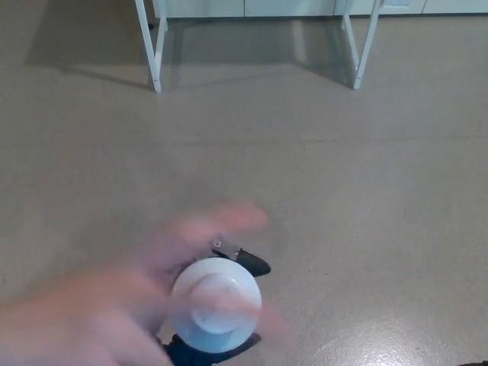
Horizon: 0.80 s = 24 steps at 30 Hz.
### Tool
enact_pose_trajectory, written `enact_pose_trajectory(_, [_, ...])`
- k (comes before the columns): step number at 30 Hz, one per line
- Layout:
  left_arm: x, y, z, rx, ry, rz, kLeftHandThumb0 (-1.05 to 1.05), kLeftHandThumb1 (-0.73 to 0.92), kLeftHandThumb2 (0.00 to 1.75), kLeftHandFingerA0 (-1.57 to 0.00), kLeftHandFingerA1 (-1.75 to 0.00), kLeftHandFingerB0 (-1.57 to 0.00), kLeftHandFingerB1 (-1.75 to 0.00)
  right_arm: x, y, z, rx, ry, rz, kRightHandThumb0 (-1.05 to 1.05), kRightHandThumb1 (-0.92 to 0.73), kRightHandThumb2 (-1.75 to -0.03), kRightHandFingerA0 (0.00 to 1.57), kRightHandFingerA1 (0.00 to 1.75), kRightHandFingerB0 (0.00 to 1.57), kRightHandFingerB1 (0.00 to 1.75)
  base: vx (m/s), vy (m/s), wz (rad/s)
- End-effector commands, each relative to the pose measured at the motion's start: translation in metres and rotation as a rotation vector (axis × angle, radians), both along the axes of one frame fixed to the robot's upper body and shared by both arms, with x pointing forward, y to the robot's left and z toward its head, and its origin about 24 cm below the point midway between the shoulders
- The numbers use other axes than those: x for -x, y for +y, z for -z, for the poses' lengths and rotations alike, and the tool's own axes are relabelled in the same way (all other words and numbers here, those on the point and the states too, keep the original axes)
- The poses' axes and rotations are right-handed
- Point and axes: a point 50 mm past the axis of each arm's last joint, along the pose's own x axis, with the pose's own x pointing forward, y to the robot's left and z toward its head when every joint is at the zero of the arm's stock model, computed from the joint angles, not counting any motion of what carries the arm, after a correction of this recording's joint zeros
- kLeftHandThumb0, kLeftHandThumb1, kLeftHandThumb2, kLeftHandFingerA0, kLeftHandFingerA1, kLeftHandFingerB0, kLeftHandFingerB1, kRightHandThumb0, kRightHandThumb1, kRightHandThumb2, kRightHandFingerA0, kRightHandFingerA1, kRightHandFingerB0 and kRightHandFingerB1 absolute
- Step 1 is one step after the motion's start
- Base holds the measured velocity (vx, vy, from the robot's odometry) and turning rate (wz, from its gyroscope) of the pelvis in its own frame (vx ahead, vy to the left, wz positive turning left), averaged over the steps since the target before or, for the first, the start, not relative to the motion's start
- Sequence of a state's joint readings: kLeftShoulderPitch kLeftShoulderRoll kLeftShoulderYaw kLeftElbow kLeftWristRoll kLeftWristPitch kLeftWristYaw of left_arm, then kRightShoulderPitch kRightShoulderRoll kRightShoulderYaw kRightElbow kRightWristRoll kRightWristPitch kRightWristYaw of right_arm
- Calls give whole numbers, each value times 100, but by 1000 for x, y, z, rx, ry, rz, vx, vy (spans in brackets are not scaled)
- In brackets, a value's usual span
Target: The robot picks up a bottle from a person using its left hand and walk towards the table in frontand put the bottle on the table.
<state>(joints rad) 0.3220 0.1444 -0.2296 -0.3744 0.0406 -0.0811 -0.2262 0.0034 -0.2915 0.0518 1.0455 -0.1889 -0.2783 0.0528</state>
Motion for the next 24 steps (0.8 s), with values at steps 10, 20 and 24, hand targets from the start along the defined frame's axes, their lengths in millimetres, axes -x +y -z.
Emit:
enact_pose_trajectory(10, [4, 2, -3, -14, -73, -34, -18, 70, 68, -107, -127, -85, -98, 5, -7, 0, 12, 39, -9, -48, -69, -61, 66, 46, 52, 39, 0, 0, 0])
enact_pose_trajectory(20, [6, 3, 0, -1, -59, -31, -14, 69, 73, -109, -129, -85, -99, 6, -7, 1, 11, 55, -28, -47, -69, -61, 64, 46, 51, 39, 28, 60, 2])
enact_pose_trajectory(24, [5, 4, 1, 7, -51, -28, -14, 70, 72, -107, -130, -83, -104, 5, -7, 0, 17, 61, -44, -46, -69, -61, 65, 46, 51, 38, 249, 319, -29])
